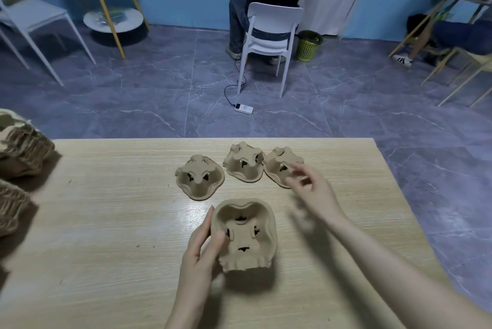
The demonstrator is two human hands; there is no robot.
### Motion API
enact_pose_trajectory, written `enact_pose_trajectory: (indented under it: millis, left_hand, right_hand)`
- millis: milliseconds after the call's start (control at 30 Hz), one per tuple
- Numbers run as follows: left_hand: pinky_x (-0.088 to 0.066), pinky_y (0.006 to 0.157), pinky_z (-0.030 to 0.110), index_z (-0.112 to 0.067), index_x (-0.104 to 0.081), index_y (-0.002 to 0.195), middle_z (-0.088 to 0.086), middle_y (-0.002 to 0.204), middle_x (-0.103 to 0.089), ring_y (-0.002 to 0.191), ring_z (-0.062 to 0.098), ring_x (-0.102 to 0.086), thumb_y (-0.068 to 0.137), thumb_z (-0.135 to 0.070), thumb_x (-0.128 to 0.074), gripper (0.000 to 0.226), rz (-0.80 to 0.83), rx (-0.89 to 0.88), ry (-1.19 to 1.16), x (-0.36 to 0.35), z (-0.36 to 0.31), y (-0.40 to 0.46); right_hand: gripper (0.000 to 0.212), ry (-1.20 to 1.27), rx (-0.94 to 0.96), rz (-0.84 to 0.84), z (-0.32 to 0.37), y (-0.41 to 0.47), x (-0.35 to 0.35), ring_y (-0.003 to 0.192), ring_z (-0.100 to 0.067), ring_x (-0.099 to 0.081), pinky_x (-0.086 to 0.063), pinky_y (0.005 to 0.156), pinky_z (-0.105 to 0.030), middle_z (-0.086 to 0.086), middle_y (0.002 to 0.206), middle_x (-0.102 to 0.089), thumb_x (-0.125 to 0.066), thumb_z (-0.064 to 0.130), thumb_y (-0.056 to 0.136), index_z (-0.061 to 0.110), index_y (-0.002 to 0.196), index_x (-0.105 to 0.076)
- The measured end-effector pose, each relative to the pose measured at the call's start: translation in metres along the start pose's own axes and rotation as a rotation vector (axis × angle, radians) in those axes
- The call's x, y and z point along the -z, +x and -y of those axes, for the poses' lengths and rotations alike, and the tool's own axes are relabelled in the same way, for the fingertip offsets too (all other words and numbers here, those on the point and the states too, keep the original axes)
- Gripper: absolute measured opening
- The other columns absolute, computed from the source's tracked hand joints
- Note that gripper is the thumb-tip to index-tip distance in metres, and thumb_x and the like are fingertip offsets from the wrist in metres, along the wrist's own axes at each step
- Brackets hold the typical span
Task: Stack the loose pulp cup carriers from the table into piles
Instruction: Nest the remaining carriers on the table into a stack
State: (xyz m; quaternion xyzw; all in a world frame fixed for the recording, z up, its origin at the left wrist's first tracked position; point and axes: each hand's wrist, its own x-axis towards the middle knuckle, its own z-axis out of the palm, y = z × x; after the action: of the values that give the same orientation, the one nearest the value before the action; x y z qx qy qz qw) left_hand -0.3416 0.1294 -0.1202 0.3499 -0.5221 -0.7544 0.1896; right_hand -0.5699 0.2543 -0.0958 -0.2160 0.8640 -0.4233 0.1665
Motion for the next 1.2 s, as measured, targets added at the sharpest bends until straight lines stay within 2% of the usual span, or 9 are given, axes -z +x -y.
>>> enact_pose_trajectory:
  millis: [100, 200, 333, 600, 733, 833, 933, 1067, 1200]
  left_hand:
    - [-0.048, 0.090, 0.014, -0.033, -0.062, 0.127, -0.021, 0.127, -0.065, 0.122, -0.007, -0.056, 0.079, -0.027, -0.077, 0.051, 0.008, 0.002, -0.002, 0.004, 0.002, 0.002]
    - [-0.049, 0.083, 0.008, -0.030, -0.062, 0.130, -0.018, 0.129, -0.065, 0.120, -0.007, -0.057, 0.076, -0.028, -0.069, 0.054, 0.003, 0.008, -0.013, 0.004, 0.004, 0.002]
    - [-0.047, 0.080, 0.005, -0.026, -0.060, 0.134, -0.016, 0.130, -0.063, 0.113, -0.012, -0.059, 0.085, -0.023, -0.074, 0.051, 0.005, -0.003, -0.019, 0.002, 0.000, 0.000]
    - [-0.047, 0.081, 0.006, -0.028, -0.061, 0.132, -0.014, 0.128, -0.065, 0.114, -0.008, -0.060, 0.080, -0.021, -0.077, 0.055, 0.010, -0.020, -0.027, 0.002, 0.004, 0.002]
    - [-0.049, 0.088, 0.011, -0.028, -0.062, 0.131, -0.013, 0.132, -0.064, 0.117, -0.006, -0.059, 0.076, -0.027, -0.066, 0.055, -0.016, -0.006, -0.010, 0.003, 0.005, 0.002]
    - [-0.050, 0.101, 0.029, -0.033, -0.061, 0.130, -0.013, 0.135, -0.061, 0.116, -0.007, -0.059, 0.084, -0.021, -0.073, 0.048, -0.017, 0.005, 0.008, 0.001, 0.002, 0.001]
    - [-0.045, 0.109, 0.041, -0.036, -0.061, 0.128, -0.014, 0.136, -0.061, 0.119, -0.006, -0.058, 0.094, -0.013, -0.062, 0.042, -0.029, 0.023, 0.033, 0.000, 0.001, -0.001]
    - [-0.041, 0.111, 0.046, -0.046, -0.066, 0.119, -0.017, 0.135, -0.062, 0.127, 0.001, -0.054, 0.087, -0.028, -0.069, 0.037, -0.036, 0.041, 0.060, 0.001, 0.000, -0.001]
    - [-0.039, 0.111, 0.049, -0.045, -0.063, 0.126, -0.017, 0.136, -0.061, 0.128, 0.005, -0.054, 0.081, -0.038, -0.076, 0.048, -0.016, 0.059, 0.081, 0.002, -0.004, -0.001]
  right_hand:
    - [0.040, -0.230, 0.036, -0.023, -0.004, 0.049, 0.000, 0.103, -0.019, -0.058, -0.047, 0.089, -0.038, -0.002, 0.119, -0.059, -0.064, 0.029, 0.091, 0.024, 0.130, -0.059]
    - [0.048, -0.414, -0.002, 0.035, -0.009, 0.083, -0.003, 0.116, -0.025, -0.056, -0.046, 0.093, -0.039, -0.007, 0.127, -0.055, -0.064, 0.033, 0.090, 0.026, 0.136, -0.053]
    - [0.061, -0.563, -0.085, 0.172, -0.022, 0.108, -0.006, 0.121, -0.029, -0.054, -0.048, 0.094, -0.042, -0.008, 0.134, -0.056, -0.070, 0.038, 0.085, 0.026, 0.140, -0.047]
    - [0.089, -0.445, 0.010, 0.100, -0.019, 0.088, -0.006, 0.128, -0.027, -0.047, -0.042, 0.101, -0.039, -0.007, 0.144, -0.048, -0.079, 0.018, 0.078, 0.020, 0.151, -0.029]
    - [0.099, -0.392, 0.082, 0.067, -0.020, 0.055, 0.003, 0.131, -0.024, -0.044, -0.037, 0.103, -0.033, -0.007, 0.145, -0.045, -0.080, 0.014, 0.077, 0.018, 0.155, -0.019]
    - [0.091, -0.353, 0.071, 0.047, -0.020, 0.031, 0.011, 0.124, -0.024, -0.050, -0.041, 0.098, -0.036, -0.007, 0.140, -0.049, -0.074, 0.031, 0.084, 0.024, 0.155, -0.017]
    - [0.081, -0.393, 0.057, 0.017, -0.023, 0.010, 0.019, 0.111, -0.026, -0.056, -0.045, 0.087, -0.037, -0.006, 0.132, -0.055, -0.062, 0.044, 0.091, 0.031, 0.155, -0.016]
    - [0.068, -0.492, 0.123, 0.026, -0.032, -0.012, 0.025, 0.109, -0.022, -0.056, -0.040, 0.076, -0.031, 0.003, 0.130, -0.056, -0.065, 0.036, 0.090, 0.034, 0.150, -0.031]
    - [0.036, -0.535, 0.207, -0.057, -0.037, -0.024, 0.029, 0.096, -0.021, -0.057, -0.039, 0.065, -0.031, 0.006, 0.101, -0.061, -0.073, 0.022, 0.082, 0.025, 0.115, -0.059]
